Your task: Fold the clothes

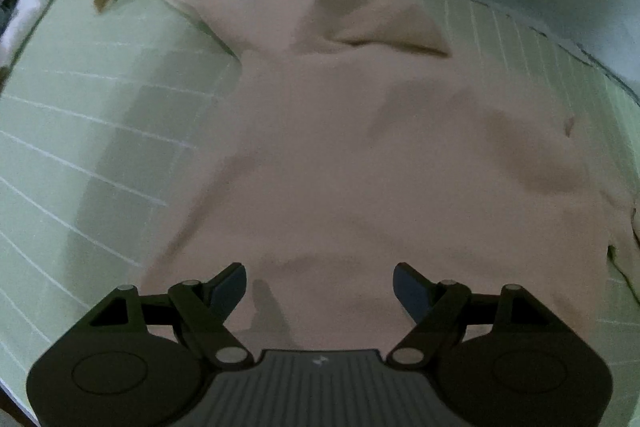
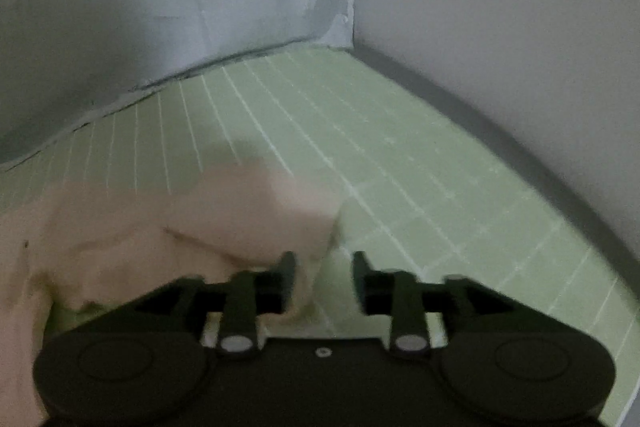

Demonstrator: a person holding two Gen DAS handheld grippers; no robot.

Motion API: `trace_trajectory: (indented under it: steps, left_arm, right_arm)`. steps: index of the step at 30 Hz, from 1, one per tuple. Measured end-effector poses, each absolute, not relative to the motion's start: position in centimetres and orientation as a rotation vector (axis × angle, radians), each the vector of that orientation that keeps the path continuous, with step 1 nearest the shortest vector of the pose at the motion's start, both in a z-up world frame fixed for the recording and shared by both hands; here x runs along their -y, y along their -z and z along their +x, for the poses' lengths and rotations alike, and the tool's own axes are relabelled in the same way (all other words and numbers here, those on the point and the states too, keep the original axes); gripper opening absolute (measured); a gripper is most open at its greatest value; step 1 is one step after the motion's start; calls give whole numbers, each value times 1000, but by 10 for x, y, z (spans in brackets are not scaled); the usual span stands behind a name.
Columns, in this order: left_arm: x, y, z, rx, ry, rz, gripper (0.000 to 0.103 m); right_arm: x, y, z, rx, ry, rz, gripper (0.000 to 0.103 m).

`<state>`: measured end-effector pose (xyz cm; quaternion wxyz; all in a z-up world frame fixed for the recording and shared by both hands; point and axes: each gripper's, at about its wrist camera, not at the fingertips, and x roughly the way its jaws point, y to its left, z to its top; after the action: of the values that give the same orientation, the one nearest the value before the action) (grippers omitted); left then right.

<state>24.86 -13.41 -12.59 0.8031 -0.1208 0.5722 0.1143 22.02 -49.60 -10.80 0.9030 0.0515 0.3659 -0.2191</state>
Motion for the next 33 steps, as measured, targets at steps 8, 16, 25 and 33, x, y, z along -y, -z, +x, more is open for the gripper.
trace_trajectory:
  steps: [8,16,25,33]
  left_arm:
    - [145,140,257,-1276,-265,-220,81]
    - [150,147,267,-1300,-283,-186,89]
    - [149,149,271,-1317,-292,-195,95]
    - [149,150,269,-1304,-294,-195,95]
  right_arm:
    - [475,125,244,-782,324,-32,54]
    - [464,144,269,-814,239,-117,50]
    - [515,106,228,-665,537,59,6]
    - [566,121,185,-775,729,276,29]
